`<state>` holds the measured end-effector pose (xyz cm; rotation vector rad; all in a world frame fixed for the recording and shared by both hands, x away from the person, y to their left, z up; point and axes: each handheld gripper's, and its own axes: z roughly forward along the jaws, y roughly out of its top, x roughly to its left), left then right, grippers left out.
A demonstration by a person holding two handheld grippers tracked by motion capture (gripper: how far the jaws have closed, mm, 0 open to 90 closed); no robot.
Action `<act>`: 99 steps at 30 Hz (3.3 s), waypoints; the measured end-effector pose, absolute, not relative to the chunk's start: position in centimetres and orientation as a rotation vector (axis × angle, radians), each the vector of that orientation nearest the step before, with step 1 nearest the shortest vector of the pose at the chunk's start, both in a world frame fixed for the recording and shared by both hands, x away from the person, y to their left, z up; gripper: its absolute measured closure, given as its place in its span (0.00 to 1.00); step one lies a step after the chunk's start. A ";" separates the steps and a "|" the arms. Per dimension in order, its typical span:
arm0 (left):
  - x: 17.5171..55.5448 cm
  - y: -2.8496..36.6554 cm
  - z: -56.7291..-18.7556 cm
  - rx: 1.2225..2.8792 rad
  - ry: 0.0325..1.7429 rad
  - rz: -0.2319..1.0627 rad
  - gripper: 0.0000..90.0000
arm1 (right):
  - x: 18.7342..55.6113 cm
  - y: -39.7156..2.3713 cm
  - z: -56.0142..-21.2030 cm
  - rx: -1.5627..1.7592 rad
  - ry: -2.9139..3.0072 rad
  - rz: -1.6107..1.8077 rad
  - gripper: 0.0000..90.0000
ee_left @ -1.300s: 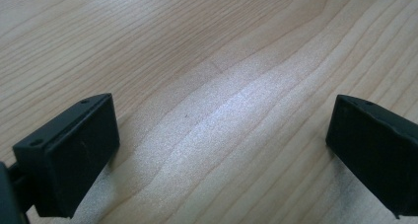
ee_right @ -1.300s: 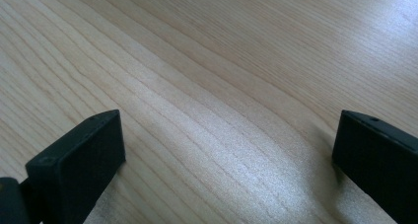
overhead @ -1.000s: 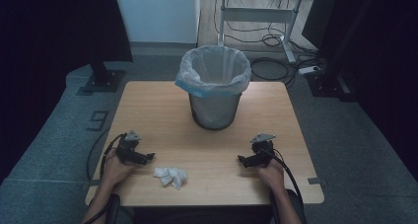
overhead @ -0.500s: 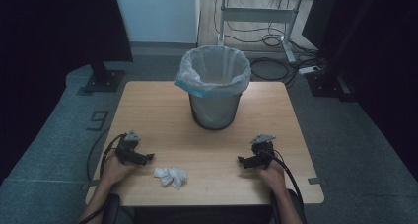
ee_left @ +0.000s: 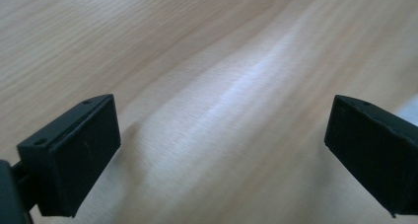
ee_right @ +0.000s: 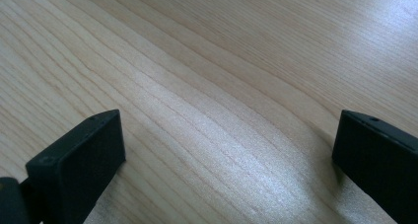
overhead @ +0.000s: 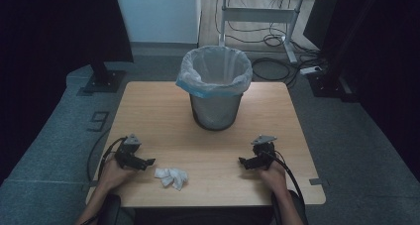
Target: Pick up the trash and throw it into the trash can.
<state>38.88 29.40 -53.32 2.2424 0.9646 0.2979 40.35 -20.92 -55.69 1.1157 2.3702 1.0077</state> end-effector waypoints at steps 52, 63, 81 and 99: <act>34.8 20.2 -53.6 2.353 0.553 0.168 0.53 | 40.2 -20.8 -55.7 1.117 2.372 1.008 0.00; 36.0 20.6 -52.8 2.320 0.587 0.148 0.78 | 40.2 -20.8 -55.7 1.117 2.372 1.008 0.00; 38.3 21.8 -50.0 2.242 0.645 0.109 0.80 | 40.2 -20.8 -55.7 1.117 2.372 1.008 0.00; 41.0 22.5 -46.2 2.247 0.670 0.124 0.80 | 40.2 -20.8 -55.7 1.116 2.372 1.008 0.00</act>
